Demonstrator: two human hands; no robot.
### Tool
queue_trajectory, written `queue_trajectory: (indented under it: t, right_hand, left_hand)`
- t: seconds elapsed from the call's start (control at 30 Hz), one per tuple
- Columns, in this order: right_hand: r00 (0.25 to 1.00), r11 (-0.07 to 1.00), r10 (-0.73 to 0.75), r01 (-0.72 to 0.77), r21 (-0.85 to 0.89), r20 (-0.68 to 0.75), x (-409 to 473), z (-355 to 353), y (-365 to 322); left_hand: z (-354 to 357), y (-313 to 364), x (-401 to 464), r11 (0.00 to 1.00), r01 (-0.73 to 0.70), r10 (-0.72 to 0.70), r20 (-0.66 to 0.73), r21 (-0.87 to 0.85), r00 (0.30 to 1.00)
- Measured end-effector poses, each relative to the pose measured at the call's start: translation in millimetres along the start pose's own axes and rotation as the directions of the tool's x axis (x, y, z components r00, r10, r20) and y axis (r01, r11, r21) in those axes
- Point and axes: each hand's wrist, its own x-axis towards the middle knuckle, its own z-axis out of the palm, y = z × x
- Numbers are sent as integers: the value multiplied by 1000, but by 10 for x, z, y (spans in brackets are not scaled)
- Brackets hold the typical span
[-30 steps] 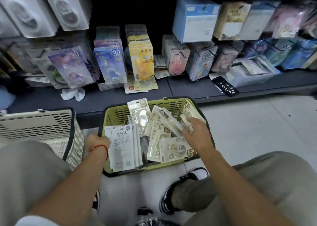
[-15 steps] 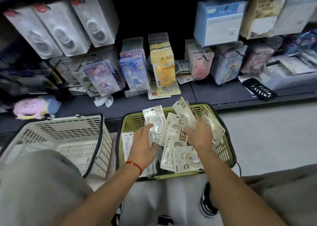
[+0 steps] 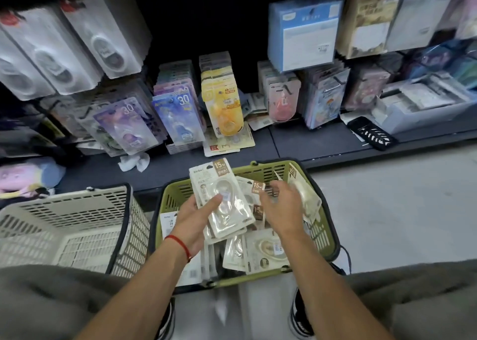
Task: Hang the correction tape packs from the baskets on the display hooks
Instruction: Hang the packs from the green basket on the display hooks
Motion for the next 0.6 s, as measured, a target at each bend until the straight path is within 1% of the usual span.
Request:
queue_trajectory:
  t: [0.03, 0.07, 0.1, 0.13, 0.17, 0.2, 0.23, 0.27, 0.3, 0.37, 0.4, 0.43, 0.47, 0.5, 0.53, 0.57, 0.6]
  right_hand:
    - [997, 977, -21, 4, -215, -75, 53, -36, 102]
    - [996, 917, -34, 1, -399, -76, 99, -65, 200]
    - [999, 853, -24, 5, -523, -29, 134, -82, 277]
    - [1000, 817, -9, 16, -576, 14, 159, -87, 335]
    - [999, 805, 3, 20, -593, 38, 177, -82, 376]
    - [1000, 811, -6, 18, -585, 22, 191, -74, 400]
    - [999, 838, -23, 1, -546, -35, 202, -69, 415]
    - [991, 884, -28, -35, -466, -128, 215, -79, 424]
    - [974, 934, -7, -74, -350, -225, 209, -117, 413]
    - [929, 989, 97, -131, -73, -357, 209, -224, 364]
    - [910, 986, 168, -151, 74, -380, 214, -277, 322]
    - [901, 961, 240, -169, 218, -362, 222, -319, 272]
    - [903, 911, 308, -189, 366, -300, 228, -347, 216]
    - [911, 839, 363, -227, 494, -197, 228, -360, 141]
    - [918, 773, 388, -273, 573, -86, 225, -347, 63]
    - [923, 748, 386, -308, 588, -7, 217, -305, -5]
    - [930, 771, 366, -317, 553, 24, 209, -237, -61]
  left_hand:
    - [-24, -40, 31, 1000, 5, -5, -15, 1, 1000]
    - [-30, -78, 63, 1000, 3, -3, -22, 10, 1000]
    - [-25, -117, 95, 1000, 3, -3, -19, 16, 1000]
    - [-5, -148, 121, 1000, 3, -3, -10, 16, 1000]
    - [20, -173, 152, 1000, -4, 4, 1, 17, 1000]
    - [48, -191, 186, 1000, -13, 13, 6, 18, 1000]
    - [69, -212, 230, 1000, -20, 20, 6, 16, 1000]
    - [88, -230, 277, 1000, -23, 23, -3, 6, 1000]
    - [102, -248, 325, 1000, -25, 25, -13, -2, 1000]
    - [153, -269, 420, 1000, -26, 26, -35, -8, 999]
    - [191, -277, 465, 1000, -22, 22, -47, -7, 999]
    - [227, -286, 509, 1000, -13, 13, -63, -2, 998]
    - [266, -287, 548, 1000, 0, 1, -75, 5, 997]
    - [300, -282, 578, 1000, 13, -12, -74, 12, 997]
    - [328, -271, 598, 1000, 26, -26, -63, 5, 998]
    - [344, -258, 618, 999, 41, -42, -45, -27, 998]
    - [339, -245, 632, 994, 56, -58, -20, -89, 998]
